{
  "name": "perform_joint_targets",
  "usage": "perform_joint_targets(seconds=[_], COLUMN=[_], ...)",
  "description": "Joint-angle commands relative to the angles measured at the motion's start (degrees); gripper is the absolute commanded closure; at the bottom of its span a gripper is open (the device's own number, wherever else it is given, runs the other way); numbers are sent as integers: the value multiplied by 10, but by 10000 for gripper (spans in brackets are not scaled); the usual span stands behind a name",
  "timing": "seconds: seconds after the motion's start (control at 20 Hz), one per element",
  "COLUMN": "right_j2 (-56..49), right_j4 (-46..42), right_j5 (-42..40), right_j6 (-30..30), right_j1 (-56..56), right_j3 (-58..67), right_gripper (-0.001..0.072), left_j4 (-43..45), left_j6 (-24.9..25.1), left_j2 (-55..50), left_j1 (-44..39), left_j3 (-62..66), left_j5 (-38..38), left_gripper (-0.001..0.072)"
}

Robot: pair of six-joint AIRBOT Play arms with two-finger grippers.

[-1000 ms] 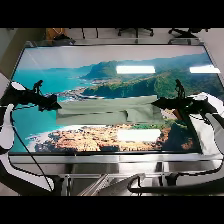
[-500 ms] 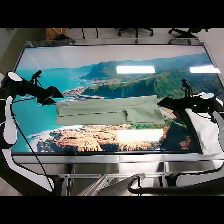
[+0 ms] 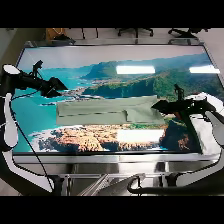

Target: Fold the shirts.

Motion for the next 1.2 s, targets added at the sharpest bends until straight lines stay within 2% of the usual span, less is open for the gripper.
perform_joint_targets(seconds=[0.0,0.05,0.1,0.3,0.6,0.75,0.95,1.05,1.15], right_j2=[-7,-3,7,79,178,204,218,216,208], right_j4=[7,7,7,-35,-40,-39,-38,-39,-39], right_j5=[1,7,15,63,185,219,226,235,242], right_j6=[-16,-15,-15,42,100,116,116,116,123], right_j1=[19,19,18,18,18,18,18,18,19], right_j3=[7,19,34,114,198,238,276,275,274], right_gripper=[633,697,697,699,699,699,699,699,699], left_j4=[-13,-13,-14,-14,-14,-13,-14,-15,-15], left_j6=[0,0,5,5,0,-22,-68,-71,-71], left_j2=[1,1,1,-15,-120,-191,-267,-267,-240], left_j1=[-41,-57,-71,-162,-402,-491,-538,-535,-515], left_j3=[1,1,1,1,7,70,172,185,184], left_j5=[10,18,31,93,273,329,325,318,278], left_gripper=[130,542,696,695,695,695,695,694,694])
